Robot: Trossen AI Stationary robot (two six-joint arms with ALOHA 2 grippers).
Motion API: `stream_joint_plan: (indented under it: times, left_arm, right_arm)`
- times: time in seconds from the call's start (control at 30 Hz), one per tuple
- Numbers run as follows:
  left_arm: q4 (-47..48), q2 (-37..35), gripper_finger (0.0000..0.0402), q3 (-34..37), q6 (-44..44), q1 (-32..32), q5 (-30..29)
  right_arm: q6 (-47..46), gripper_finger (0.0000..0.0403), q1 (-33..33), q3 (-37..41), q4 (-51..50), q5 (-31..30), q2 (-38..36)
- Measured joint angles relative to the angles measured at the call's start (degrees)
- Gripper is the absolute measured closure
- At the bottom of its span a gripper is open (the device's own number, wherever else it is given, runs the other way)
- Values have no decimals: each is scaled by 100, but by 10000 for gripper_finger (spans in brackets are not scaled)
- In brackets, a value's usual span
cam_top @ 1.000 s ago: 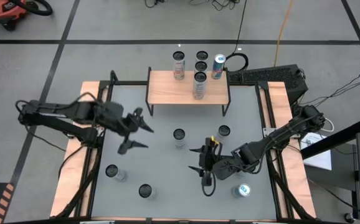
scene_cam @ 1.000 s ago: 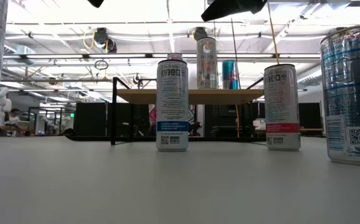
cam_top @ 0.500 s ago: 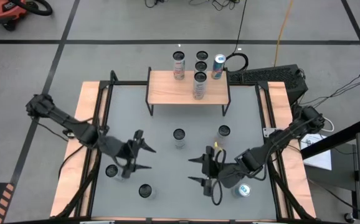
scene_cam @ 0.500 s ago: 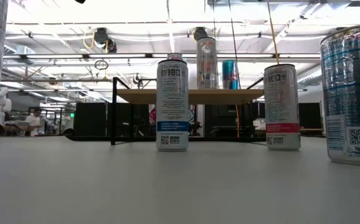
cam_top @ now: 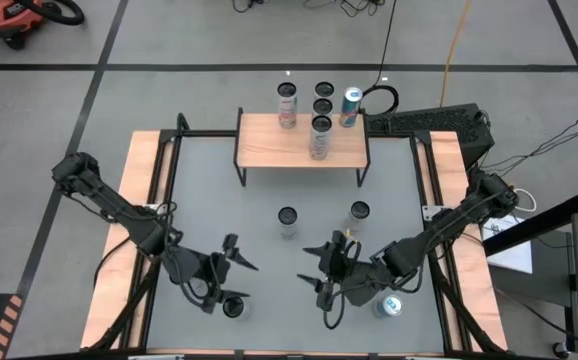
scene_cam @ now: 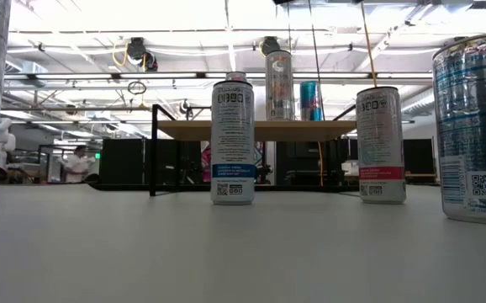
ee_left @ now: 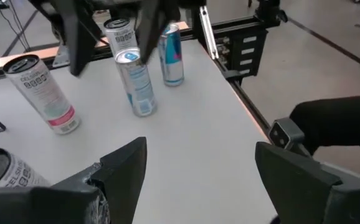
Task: Place canned beverage on shelf
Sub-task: Put the top white pink soda can on the shelf aligned with the other white pink soda can
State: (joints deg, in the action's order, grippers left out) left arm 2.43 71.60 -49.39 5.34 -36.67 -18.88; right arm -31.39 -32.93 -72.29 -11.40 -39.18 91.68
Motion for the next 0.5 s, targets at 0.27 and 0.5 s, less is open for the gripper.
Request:
stream_joint_plan:
  times: [0.27,0.5]
  left_arm:
    - [-41,412,102,0,33,-28,-135]
    - [-49,493,102,0,-234,-28,-303]
  right_arm:
    - [-1187,156,-106,-1948,-4540,590,-7]
    - [-1873,156,67,-2387,-6748,760,-2]
